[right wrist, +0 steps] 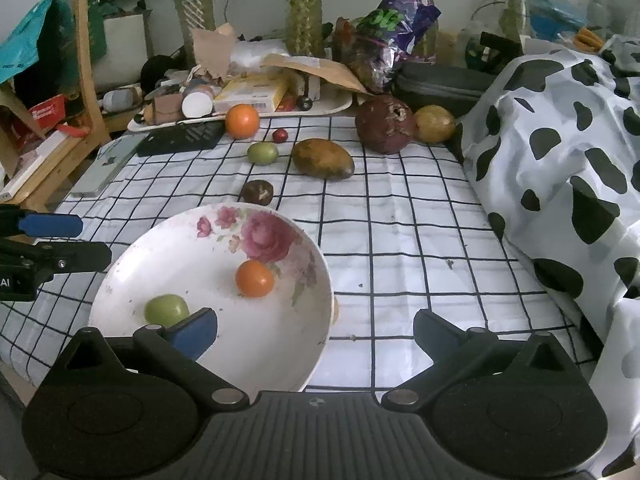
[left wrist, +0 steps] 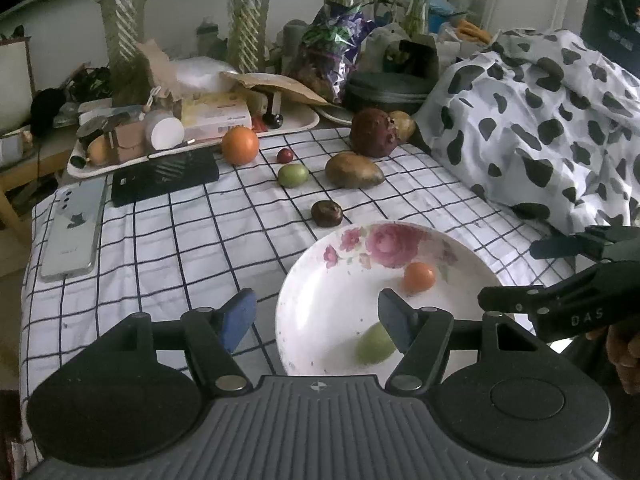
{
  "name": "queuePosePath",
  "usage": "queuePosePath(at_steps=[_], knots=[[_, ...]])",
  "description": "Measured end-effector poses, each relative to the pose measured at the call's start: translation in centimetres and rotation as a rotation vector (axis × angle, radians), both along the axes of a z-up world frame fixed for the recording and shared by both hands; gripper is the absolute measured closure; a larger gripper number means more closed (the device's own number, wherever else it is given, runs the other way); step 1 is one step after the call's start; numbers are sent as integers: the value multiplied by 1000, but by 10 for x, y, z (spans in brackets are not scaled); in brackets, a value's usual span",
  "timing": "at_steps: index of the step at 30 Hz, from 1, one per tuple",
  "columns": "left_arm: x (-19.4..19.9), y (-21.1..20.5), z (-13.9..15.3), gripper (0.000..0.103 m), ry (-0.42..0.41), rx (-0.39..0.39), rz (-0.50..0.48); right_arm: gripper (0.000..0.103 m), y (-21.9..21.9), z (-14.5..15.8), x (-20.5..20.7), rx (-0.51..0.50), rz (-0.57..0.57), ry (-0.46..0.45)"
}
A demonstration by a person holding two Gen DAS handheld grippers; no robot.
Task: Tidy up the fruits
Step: 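Withdraw both open grippers from the plate back toward the fruits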
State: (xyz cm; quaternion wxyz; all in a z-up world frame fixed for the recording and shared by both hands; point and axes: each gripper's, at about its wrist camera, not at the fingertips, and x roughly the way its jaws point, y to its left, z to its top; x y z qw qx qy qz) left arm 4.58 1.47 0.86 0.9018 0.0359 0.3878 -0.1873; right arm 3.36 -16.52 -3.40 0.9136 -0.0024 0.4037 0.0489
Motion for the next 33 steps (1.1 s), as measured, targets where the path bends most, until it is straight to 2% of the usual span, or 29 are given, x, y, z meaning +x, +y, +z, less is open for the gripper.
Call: queuePosePath(at_steps=[15, 33], knots=[[31, -13, -6, 37, -18, 39, -78, 0, -10, 1, 24, -14, -44, -43], [76, -17, -12, 38, -7, 29, -134, 0, -12, -5, 73, -83, -30, -46]])
